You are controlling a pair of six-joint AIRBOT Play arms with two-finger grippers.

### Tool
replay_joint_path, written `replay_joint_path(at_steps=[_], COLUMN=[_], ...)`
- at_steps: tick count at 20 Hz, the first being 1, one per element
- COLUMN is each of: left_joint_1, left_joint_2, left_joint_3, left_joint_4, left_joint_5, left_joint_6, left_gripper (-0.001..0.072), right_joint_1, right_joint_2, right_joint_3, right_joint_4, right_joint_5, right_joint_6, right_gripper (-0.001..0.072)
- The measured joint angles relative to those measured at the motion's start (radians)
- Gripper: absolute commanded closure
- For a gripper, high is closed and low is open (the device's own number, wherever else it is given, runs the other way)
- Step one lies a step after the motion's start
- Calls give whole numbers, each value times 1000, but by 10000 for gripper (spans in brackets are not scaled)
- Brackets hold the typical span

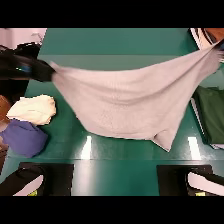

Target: Fold the shirts.

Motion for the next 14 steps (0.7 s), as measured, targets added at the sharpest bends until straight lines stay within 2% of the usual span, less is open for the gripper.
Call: replay_joint_path(at_steps=[2,7,8,9,10,12,14], left_joint_1=[0,0,0,0,0,10,37], left_joint_2=[-107,-346,-375,-394,-409,-426,-430], left_joint_3=[-69,-84,-71,-57,-38,13,63], left_joint_4=[-1,-3,-3,-3,-3,-3,-1], left_joint_5=[97,335,364,382,394,373,282], left_joint_6=[-2,-5,-5,-5,-5,-6,-6], left_gripper=[681,680,550,237,156,152,153], right_joint_1=[1,1,0,0,0,-5,-17], right_joint_2=[-111,-318,-342,-357,-370,-383,-377], right_joint_3=[-47,-121,-119,-111,-97,-54,-21], right_joint_4=[0,71,85,98,107,118,123], right_joint_5=[2,-121,-150,-175,-199,-210,-182], right_joint_6=[-4,-35,-39,-40,-43,-46,-48], right_gripper=[698,697,603,340,313,320,328])
